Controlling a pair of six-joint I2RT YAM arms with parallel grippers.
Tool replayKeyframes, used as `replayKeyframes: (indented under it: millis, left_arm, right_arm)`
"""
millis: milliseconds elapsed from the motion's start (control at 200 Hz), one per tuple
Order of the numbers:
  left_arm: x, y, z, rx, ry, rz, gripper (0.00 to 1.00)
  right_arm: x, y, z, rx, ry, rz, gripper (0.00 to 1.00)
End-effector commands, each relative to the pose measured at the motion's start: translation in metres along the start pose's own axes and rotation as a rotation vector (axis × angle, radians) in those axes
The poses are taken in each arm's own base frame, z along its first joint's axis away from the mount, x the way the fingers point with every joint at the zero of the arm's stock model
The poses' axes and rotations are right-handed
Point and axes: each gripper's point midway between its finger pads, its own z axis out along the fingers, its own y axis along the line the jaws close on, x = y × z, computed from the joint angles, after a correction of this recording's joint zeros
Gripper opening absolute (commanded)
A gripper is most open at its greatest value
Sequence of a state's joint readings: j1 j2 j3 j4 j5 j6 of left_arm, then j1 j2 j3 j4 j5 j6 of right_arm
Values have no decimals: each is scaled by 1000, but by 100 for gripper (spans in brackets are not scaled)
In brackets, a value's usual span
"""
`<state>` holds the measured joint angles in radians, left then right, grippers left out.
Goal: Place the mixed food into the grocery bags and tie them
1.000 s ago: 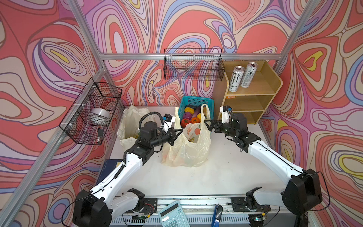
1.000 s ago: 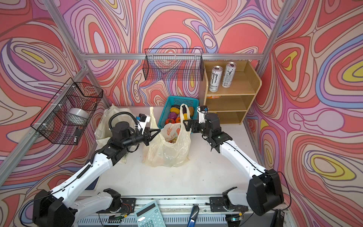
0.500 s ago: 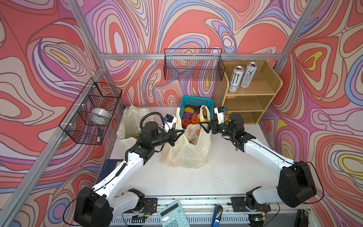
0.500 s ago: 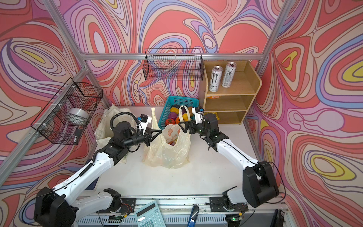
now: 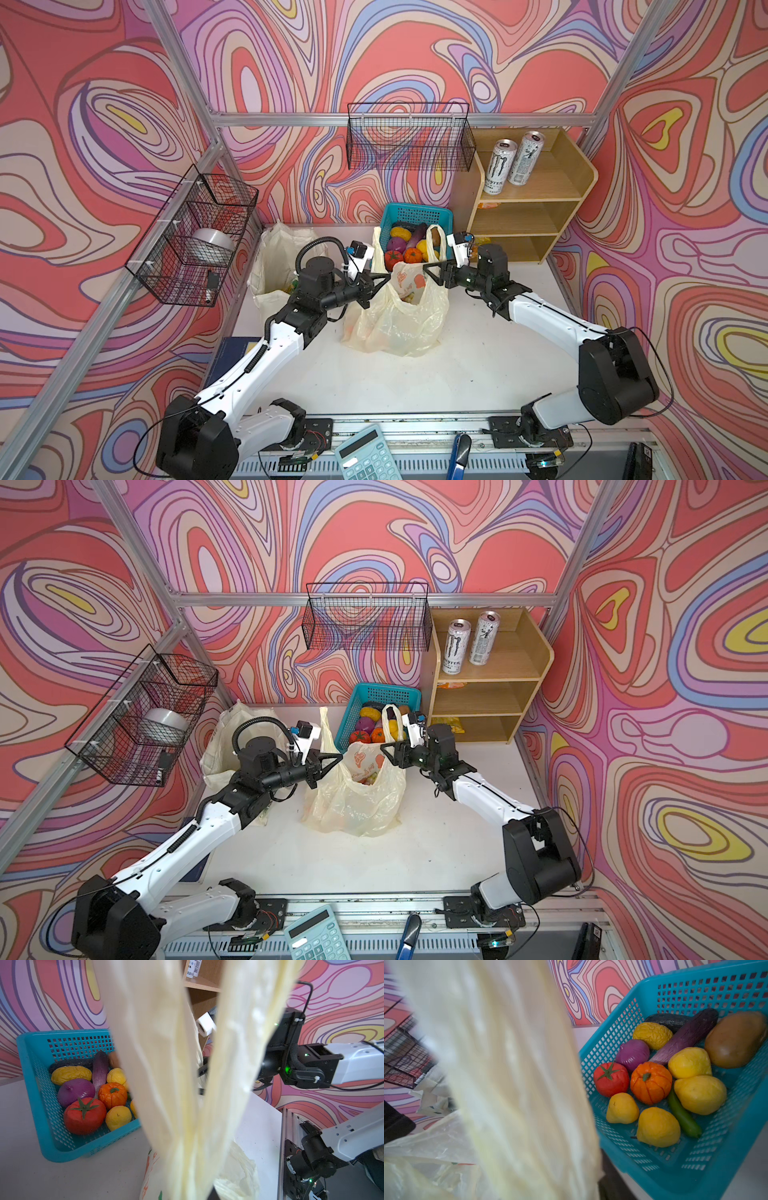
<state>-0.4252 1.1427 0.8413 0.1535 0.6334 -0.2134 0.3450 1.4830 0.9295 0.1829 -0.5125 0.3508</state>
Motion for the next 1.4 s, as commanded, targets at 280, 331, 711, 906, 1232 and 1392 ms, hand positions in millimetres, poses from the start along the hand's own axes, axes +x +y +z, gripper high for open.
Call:
replayKeyframes:
  millis: [280, 331, 711, 906, 1232, 1392]
  left_arm:
    - [-10, 43, -11, -262, -61, -71, 0]
    - [-12, 39, -8, -233, -54, -57, 0]
    - [6, 22, 49, 86, 199, -132, 0]
    - [4, 25, 56, 92, 216, -145, 0]
    - [-8, 14, 53, 145, 164, -152, 0]
    - [-1, 12, 51, 158, 171, -152, 0]
  right_arm:
    - [-51, 25, -26, 15, -5, -139, 0]
    - [-51, 27, -26, 13, 14, -168, 0]
    - [5, 41, -17, 102, 261, -573, 0]
    - [8, 59, -25, 41, 259, -599, 0]
    - [-2, 53, -26, 101, 177, -536, 8]
    - [-18, 51, -24, 141, 100, -502, 50]
